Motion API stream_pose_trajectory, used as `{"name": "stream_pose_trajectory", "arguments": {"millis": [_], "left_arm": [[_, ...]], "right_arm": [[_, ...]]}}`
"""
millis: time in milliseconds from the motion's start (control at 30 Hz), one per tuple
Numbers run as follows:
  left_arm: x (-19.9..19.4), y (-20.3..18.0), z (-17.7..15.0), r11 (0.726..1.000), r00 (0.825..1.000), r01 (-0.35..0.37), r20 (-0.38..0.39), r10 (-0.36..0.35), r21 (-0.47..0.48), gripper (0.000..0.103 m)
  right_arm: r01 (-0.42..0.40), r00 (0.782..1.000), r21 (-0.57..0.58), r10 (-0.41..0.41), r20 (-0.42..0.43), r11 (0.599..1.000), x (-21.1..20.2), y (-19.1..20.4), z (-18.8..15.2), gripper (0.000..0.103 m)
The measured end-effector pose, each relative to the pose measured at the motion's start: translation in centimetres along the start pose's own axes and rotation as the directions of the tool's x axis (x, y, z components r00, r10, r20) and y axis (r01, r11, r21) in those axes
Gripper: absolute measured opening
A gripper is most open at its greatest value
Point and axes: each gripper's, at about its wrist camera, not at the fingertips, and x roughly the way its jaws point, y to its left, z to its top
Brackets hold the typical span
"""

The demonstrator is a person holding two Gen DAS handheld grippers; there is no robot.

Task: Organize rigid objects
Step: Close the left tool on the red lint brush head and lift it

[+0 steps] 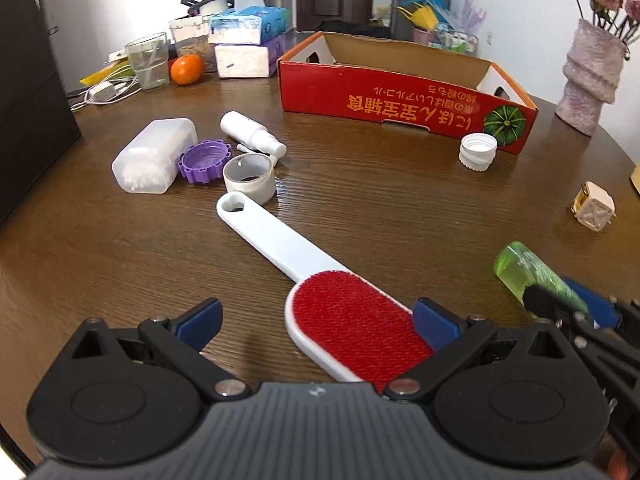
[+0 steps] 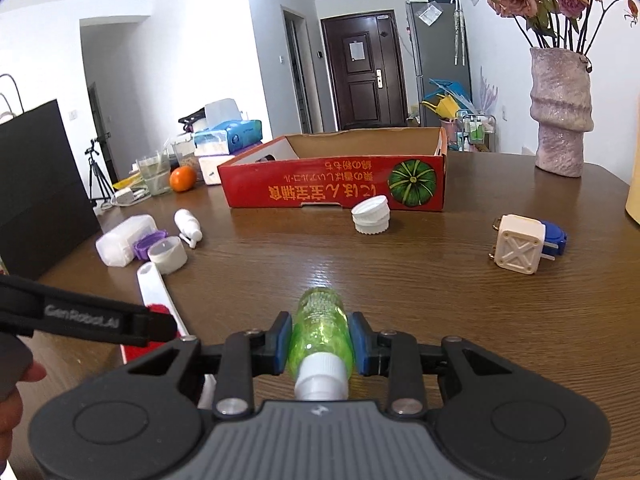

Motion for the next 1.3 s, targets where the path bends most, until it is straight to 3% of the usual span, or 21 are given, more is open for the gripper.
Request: {"name": "stream_pose_trajectory", "arguments": {"millis": [267, 433, 800, 1133, 1233, 1300], "left_arm": [[0.2, -1.1, -0.2, 0.997, 0.999, -0.034, -0.014, 0.034, -0.064, 0.103], [0.4, -1.6, -0.6, 0.999, 0.999, -0.029, -0.016, 0.029, -0.044, 0.103], [1.4, 2.0, -1.5, 0.997, 0.996, -0.063, -0.062, 0.061, -0.034, 0.103], [1.4, 2.7, -2.2, 0.998, 0.998, -0.043, -0.057, 0.041, -0.044, 0.103], [1.1, 2.7, -2.3, 0.998, 0.998, -0.036, -0.048, 0.033, -0.042, 0.098], [0.9, 2.7, -2.4, 0.999, 0.999, -0.032, -0.045, 0.031, -0.035, 0.094]], "right_arm": [[0.042, 0.998, -0.030, -0.043, -0.037, 0.999, 0.4, -0.3, -0.9, 0.030], [0.058, 0.998, -0.043, -0.060, -0.036, 0.997, 0.3, 0.0, -1.3, 0.030], [0.066, 0.997, -0.042, -0.067, -0.033, 0.997, 0.1, 0.1, -1.5, 0.031], [0.094, 0.993, -0.019, -0.095, -0.067, 0.995, 0.9, 0.2, -1.5, 0.032], [0.110, 0.992, -0.014, -0.110, -0.068, 0.994, 1.1, 0.4, -1.4, 0.047], [0.119, 0.990, -0.015, -0.120, -0.072, 0.993, 1.4, 0.7, -1.3, 0.066]]}}
